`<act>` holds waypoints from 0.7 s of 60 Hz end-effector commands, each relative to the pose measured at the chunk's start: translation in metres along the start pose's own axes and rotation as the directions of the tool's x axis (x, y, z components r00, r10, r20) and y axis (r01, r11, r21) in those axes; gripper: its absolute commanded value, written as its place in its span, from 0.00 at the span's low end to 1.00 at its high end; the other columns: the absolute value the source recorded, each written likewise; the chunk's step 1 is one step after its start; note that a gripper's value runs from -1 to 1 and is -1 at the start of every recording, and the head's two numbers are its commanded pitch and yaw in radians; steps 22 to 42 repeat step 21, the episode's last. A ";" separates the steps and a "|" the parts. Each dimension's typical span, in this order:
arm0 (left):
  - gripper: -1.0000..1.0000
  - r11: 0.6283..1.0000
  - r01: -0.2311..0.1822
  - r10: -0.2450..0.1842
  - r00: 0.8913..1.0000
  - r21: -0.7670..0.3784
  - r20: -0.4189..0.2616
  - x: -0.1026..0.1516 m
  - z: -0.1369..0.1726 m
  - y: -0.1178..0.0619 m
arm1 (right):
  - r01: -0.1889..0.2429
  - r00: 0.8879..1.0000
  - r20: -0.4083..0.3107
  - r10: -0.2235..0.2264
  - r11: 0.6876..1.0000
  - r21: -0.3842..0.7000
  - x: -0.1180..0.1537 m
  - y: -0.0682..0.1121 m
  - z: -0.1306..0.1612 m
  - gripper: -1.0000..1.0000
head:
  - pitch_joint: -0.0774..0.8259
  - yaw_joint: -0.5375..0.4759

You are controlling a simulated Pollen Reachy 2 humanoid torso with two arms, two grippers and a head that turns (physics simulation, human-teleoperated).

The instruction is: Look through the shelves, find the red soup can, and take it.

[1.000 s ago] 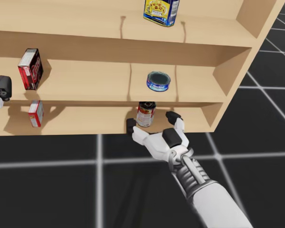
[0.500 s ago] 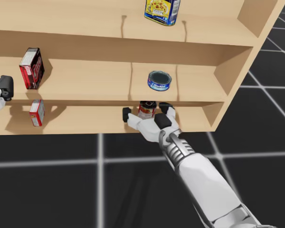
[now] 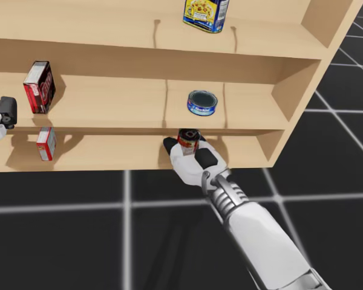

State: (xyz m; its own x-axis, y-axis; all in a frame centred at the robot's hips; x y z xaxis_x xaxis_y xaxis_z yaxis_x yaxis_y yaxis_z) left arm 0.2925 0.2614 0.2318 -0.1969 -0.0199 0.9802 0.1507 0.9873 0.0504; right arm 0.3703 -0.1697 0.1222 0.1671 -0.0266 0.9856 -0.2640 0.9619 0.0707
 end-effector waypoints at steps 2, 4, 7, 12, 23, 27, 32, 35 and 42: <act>0.00 1.000 0.000 0.000 1.000 0.000 0.000 0.000 0.000 0.000 | 0.054 0.993 0.104 -0.060 0.997 0.059 0.023 0.039 0.011 1.00 | 0.76 0.34; 0.00 1.000 0.000 0.000 1.000 0.000 0.000 0.000 0.000 0.000 | 0.055 0.992 0.114 -0.061 0.997 0.061 0.026 0.040 0.017 1.00 | 0.76 0.34; 0.00 1.000 0.000 0.000 1.000 0.000 0.000 0.000 0.000 0.000 | 0.049 0.990 0.128 -0.056 0.997 0.063 0.027 0.041 0.026 1.00 | 0.75 0.34; 0.00 1.000 0.000 0.000 1.000 0.000 0.000 0.000 0.000 0.000 | 0.044 0.988 0.142 -0.053 0.997 0.068 0.027 0.042 0.040 1.00 | 0.75 0.33; 0.00 1.000 0.001 -0.001 1.000 -0.003 -0.003 -0.001 -0.001 -0.001 | 0.047 0.991 0.123 -0.057 0.996 0.081 0.018 0.044 0.073 1.00 | 0.75 0.33; 0.00 1.000 0.001 -0.001 1.000 -0.003 -0.003 -0.001 -0.001 -0.001 | 0.047 0.991 0.123 -0.057 0.996 0.081 0.018 0.044 0.073 1.00 | 0.75 0.33; 0.00 1.000 0.001 -0.001 1.000 -0.003 -0.003 -0.001 -0.001 -0.001 | 0.047 0.991 0.123 -0.057 0.996 0.081 0.018 0.044 0.073 1.00 | 0.75 0.33; 0.00 1.000 0.001 -0.001 1.000 -0.003 -0.003 -0.001 -0.001 -0.001 | 0.047 0.991 0.123 -0.057 0.996 0.081 0.018 0.044 0.073 1.00 | 0.75 0.33; 0.00 1.000 0.001 -0.001 1.000 -0.003 -0.003 -0.001 -0.001 -0.001 | 0.047 0.991 0.123 -0.057 0.996 0.081 0.018 0.044 0.073 1.00 | 0.75 0.33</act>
